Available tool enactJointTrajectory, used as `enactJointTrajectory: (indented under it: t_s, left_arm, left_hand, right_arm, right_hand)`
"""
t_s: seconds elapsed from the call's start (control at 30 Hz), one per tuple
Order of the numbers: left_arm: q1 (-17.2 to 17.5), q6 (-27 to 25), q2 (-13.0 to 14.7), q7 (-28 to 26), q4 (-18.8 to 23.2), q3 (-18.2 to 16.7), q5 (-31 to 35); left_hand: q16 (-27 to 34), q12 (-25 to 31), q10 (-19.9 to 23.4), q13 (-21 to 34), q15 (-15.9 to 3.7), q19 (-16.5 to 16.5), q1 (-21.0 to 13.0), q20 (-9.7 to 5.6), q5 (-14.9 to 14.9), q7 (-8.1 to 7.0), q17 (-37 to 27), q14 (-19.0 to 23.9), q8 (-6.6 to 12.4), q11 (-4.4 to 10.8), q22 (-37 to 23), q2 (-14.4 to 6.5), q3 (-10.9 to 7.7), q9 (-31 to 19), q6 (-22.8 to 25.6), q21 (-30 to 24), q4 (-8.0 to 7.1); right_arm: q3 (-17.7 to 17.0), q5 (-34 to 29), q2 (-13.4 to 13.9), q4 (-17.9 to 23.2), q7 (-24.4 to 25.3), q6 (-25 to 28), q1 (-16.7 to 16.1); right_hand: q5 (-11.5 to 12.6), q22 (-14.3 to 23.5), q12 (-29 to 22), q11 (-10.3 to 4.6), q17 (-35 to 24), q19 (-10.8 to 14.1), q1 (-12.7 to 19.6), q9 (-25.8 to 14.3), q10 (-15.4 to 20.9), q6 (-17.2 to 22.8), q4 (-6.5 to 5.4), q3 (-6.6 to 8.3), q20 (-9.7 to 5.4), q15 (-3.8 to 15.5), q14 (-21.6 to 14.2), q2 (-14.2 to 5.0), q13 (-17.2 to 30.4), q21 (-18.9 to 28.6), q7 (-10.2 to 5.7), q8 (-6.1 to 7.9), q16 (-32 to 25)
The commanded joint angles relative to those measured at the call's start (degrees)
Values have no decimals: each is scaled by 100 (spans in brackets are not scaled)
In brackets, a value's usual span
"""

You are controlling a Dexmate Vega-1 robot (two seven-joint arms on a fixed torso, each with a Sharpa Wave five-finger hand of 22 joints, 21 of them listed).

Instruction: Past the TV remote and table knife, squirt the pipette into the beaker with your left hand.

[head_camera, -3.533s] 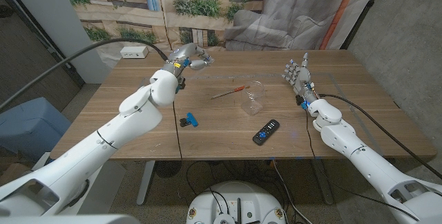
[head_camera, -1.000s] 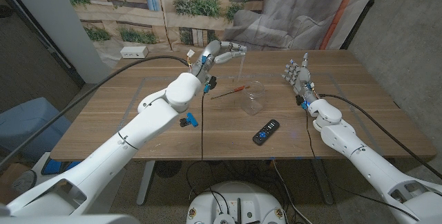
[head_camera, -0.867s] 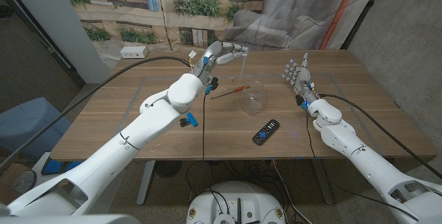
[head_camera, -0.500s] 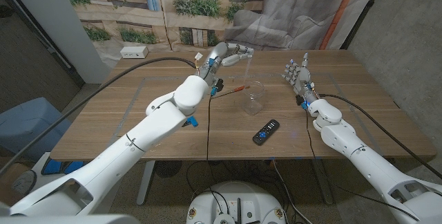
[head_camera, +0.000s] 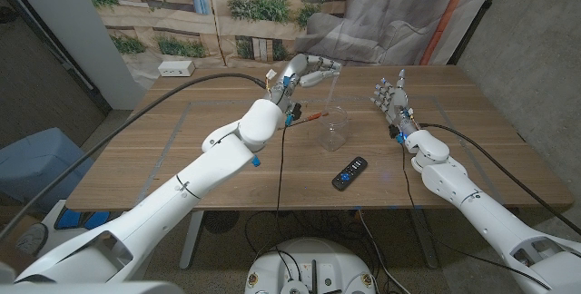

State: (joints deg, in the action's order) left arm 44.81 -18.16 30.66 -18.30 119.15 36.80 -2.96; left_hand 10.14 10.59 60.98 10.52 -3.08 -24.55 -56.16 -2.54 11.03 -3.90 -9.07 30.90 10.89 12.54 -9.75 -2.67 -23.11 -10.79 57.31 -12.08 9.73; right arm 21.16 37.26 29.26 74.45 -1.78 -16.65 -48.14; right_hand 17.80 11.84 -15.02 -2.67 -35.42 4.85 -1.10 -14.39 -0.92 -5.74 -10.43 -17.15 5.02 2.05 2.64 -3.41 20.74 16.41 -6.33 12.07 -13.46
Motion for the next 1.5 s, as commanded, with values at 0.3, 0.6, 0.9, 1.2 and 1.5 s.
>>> enactJointTrajectory:
  t_s: [0.3, 0.6, 0.9, 1.2, 1.5]
  left_arm:
    - [-236, 149, -362, 116, -564, 344, 302]
    - [-257, 310, -485, 168, -815, 455, 343]
    - [-303, 451, -575, 237, -1077, 561, 407]
    - [-350, 550, -628, 240, -1265, 632, 537]
    - [-357, 628, -627, 267, -1431, 625, 579]
  left_hand:
    - [-12, 19, 22, 12, -496, -48, -10, -173, -17, -22, -17, -26, 34, 7, -23, 12, 38, -25, 31, 4, 4]
    - [-10, 18, 18, 12, -479, -52, 3, -171, -19, -35, -18, -24, 36, 7, -24, 12, 52, -25, 37, 10, -2]
    - [-10, 17, 9, 13, -463, -45, 20, -180, -20, -53, -18, -23, 29, 8, -25, 9, 68, -25, 19, 21, -10]
    - [-11, 17, 3, 13, -458, -43, 29, -183, -20, -56, -17, -26, 33, 6, -25, 7, 79, -25, 29, 27, -11]
    - [-13, 20, 10, 13, -462, -55, 30, -197, -19, -54, -16, -32, 32, 8, -26, 4, 87, -24, 26, 29, -8]
  right_arm:
    - [1, 0, -1, 0, 0, 0, 0]
    - [1, 0, 0, 0, 0, 0, -1]
    - [2, 0, -2, -7, -2, -1, 4]
    - [0, 2, 1, -1, -2, 2, 2]
    - [0, 1, 1, -2, -2, 1, 2]
  right_hand:
    - [33, 31, -31, -15, -27, 17, 0, -18, 1, 17, -3, -37, 3, 454, 58, -333, 17, 22, -50, 39, -15]
    - [32, 31, -19, 4, -27, 15, 1, -18, -30, 17, -3, -37, 0, 451, 57, -332, 17, 21, -48, 38, -15]
    - [33, 31, -34, -38, -27, 18, 0, -18, 6, 18, -3, -37, 0, 452, 59, -333, 18, 23, -51, 38, -14]
    - [33, 31, -27, -23, -27, 20, 0, -18, -12, 15, -3, -37, -2, 447, 60, -333, 18, 23, -50, 37, -14]
    - [31, 32, -17, -24, -28, 19, 0, -18, -38, 17, -3, -39, 1, 449, 56, -331, 19, 24, -52, 38, -15]
